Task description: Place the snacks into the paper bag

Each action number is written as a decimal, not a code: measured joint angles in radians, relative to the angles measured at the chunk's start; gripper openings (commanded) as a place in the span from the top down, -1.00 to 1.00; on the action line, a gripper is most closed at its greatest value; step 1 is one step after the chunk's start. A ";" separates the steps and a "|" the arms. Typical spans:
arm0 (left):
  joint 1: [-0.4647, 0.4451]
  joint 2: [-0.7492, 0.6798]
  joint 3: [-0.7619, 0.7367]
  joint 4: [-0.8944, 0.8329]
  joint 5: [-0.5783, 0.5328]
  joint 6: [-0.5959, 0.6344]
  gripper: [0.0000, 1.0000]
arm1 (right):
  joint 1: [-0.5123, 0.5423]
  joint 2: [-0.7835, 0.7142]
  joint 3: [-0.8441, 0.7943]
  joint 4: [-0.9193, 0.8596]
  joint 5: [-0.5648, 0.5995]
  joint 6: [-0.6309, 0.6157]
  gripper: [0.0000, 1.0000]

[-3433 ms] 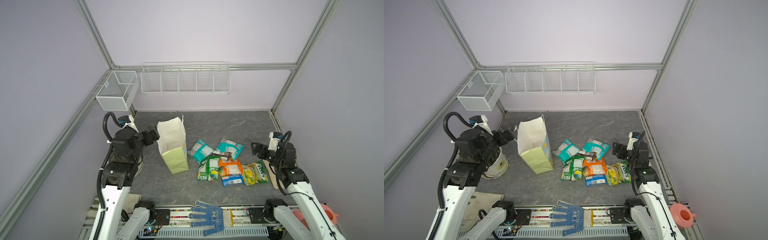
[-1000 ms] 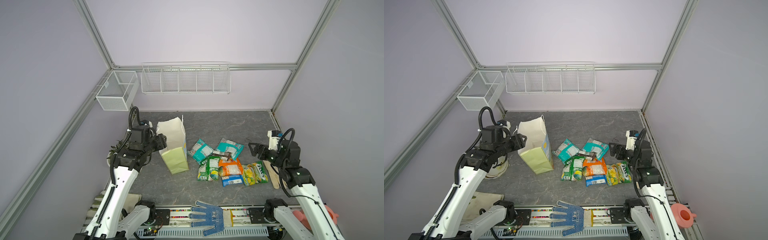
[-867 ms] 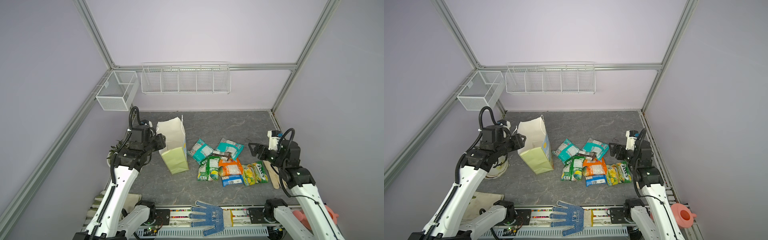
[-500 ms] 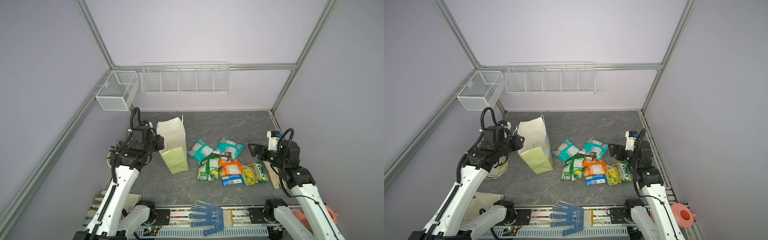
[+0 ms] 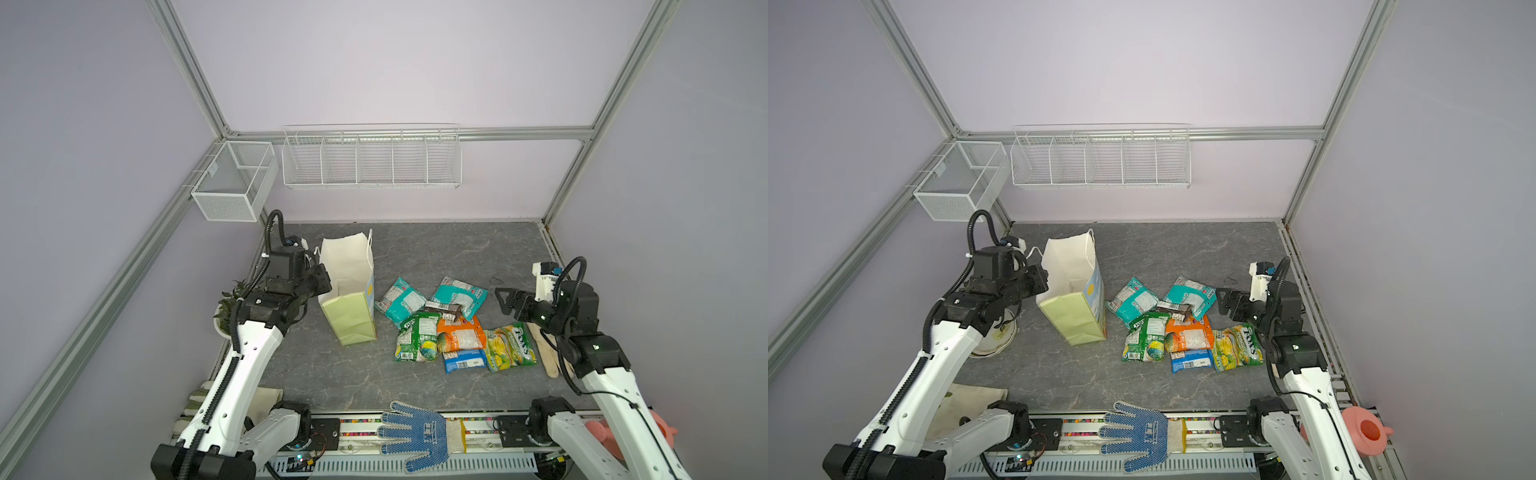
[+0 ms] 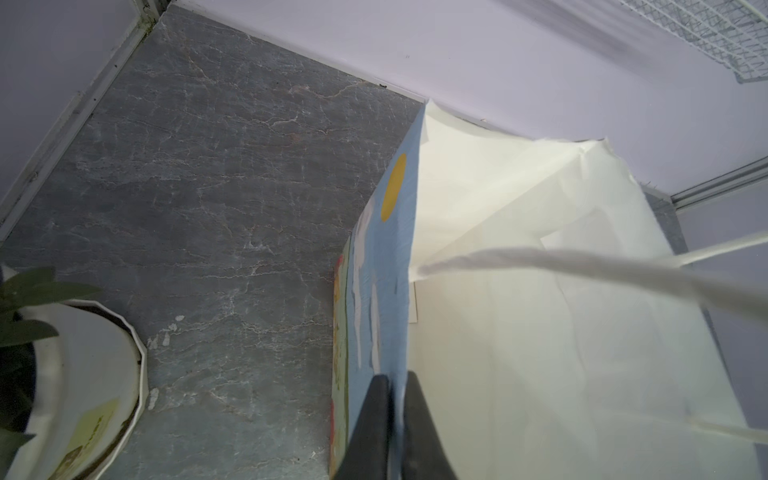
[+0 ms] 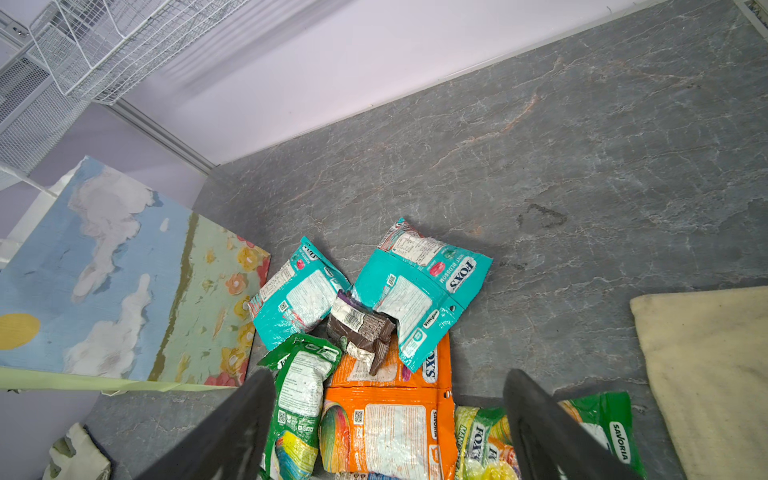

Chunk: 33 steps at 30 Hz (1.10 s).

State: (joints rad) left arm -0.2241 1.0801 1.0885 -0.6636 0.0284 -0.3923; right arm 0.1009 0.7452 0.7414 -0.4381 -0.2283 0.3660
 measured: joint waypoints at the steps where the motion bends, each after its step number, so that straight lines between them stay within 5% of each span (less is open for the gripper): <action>1: 0.000 0.013 0.000 0.013 0.002 -0.001 0.90 | 0.000 0.000 0.001 0.000 0.000 0.000 -0.78; 14: 0.000 0.105 0.019 0.126 0.024 0.000 0.88 | 0.018 0.030 0.002 -0.007 -0.006 -0.022 -0.82; 16: 0.000 0.112 0.023 0.132 0.026 0.000 0.62 | 0.026 0.043 0.002 -0.011 -0.010 -0.026 -0.84; 19: 0.000 0.111 0.026 0.132 0.032 -0.001 -0.15 | 0.045 0.062 0.002 -0.018 -0.018 -0.031 -0.84; 21: 0.000 0.107 0.026 0.130 0.032 0.003 -0.46 | 0.061 0.073 0.002 -0.022 -0.024 -0.034 -0.88; 33: 0.000 -0.014 0.027 0.103 0.050 0.003 -0.76 | 0.232 0.224 0.035 -0.045 -0.038 -0.057 -0.97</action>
State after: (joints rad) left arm -0.2241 1.0664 1.1156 -0.5602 0.0788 -0.3889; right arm 0.3332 0.9695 0.7769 -0.4831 -0.2661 0.3088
